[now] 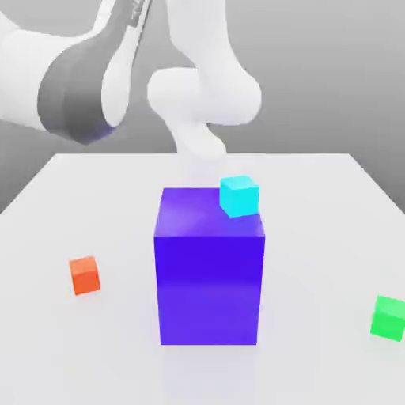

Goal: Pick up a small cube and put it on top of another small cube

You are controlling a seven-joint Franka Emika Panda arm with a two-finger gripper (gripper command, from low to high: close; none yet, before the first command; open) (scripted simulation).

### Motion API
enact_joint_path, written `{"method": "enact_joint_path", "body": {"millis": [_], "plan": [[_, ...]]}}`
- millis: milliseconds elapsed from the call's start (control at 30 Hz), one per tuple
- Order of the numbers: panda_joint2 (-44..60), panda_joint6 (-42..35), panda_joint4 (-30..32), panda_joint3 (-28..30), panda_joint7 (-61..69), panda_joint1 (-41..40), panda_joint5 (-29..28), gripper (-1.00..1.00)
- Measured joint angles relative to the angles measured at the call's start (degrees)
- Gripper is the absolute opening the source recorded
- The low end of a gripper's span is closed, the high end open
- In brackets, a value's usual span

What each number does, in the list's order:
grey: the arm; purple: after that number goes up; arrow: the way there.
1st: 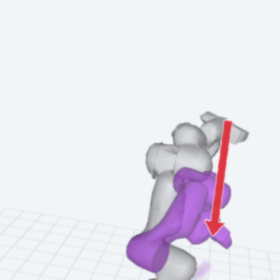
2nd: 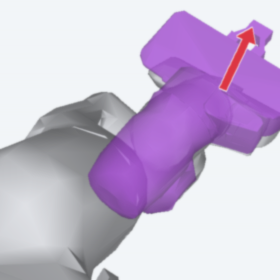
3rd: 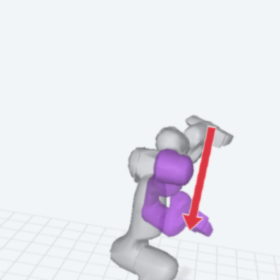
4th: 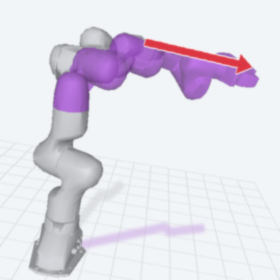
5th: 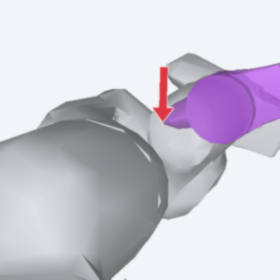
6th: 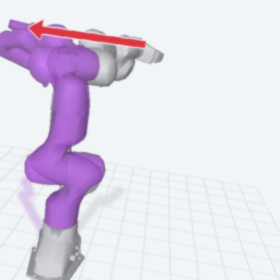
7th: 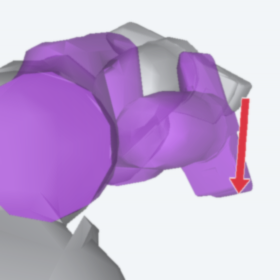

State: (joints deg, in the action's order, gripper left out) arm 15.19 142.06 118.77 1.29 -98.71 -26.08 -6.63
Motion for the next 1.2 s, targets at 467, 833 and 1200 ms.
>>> {"method": "enact_joint_path", "body": {"millis": [467, 833, 1200], "plan": [[21.5, 8.6, -4.8, 0.9, -6.1, -5.3, 9.3, -1.00], [12.3, 3.6, -0.2, -1.8, -9.2, 0.2, 8.4, -1.00], [3.7, 5.2, 10.7, -12.5, -19.2, 17.1, 5.7, -1.00]]}}
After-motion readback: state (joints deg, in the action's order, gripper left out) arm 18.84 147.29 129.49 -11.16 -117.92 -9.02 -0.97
